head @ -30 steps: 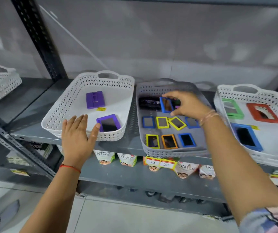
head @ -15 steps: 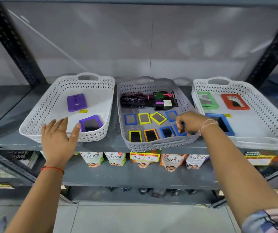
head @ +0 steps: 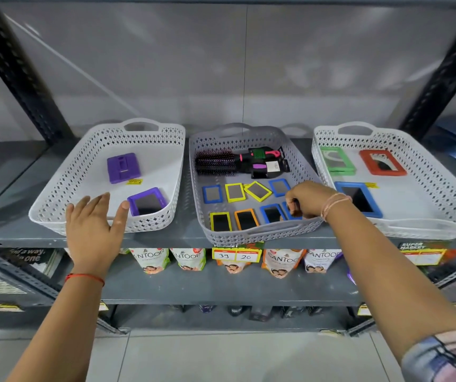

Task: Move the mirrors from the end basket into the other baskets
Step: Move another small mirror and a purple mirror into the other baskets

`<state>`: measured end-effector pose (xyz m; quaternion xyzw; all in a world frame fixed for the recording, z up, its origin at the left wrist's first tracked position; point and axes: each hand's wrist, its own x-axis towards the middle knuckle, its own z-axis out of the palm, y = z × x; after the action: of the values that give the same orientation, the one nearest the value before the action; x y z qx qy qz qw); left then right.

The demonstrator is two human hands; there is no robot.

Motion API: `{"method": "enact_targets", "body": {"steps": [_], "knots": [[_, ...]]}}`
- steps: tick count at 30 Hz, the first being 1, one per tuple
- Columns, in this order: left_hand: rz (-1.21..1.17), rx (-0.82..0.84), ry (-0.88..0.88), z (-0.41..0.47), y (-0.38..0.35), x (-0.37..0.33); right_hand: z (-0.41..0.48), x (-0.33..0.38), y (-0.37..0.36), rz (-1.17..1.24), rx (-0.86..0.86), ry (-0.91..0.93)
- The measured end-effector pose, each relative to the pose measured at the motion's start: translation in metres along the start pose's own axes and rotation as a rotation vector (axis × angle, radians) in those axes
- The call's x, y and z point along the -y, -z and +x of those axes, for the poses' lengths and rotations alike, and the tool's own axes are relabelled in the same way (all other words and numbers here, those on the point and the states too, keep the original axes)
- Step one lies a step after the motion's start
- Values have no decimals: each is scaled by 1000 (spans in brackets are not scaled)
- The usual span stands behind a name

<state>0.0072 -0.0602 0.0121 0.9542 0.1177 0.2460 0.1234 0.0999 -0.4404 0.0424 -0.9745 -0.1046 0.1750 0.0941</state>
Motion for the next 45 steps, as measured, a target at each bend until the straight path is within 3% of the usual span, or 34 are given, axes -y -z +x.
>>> {"method": "enact_targets", "body": {"steps": [8,23,29,35,38,45], "knots": [[-4,-13,-2,0,-1,0,0,1,0,66,-7,-34],[-30,-15,11,-1,-1,-2,-9,15,25,-43,11,-1],[-75,2,25,-2,1,0,13,75,53,-52,-156,332],[-64,-10,27,-2,0,-5,57,165,43,22,-14,623],[-46,-11,21,-3,-3,-13,81,203,32,-95,85,668],[-36,-46,43,-5,-6,-11,121,244,27,-275,143,682]]}}
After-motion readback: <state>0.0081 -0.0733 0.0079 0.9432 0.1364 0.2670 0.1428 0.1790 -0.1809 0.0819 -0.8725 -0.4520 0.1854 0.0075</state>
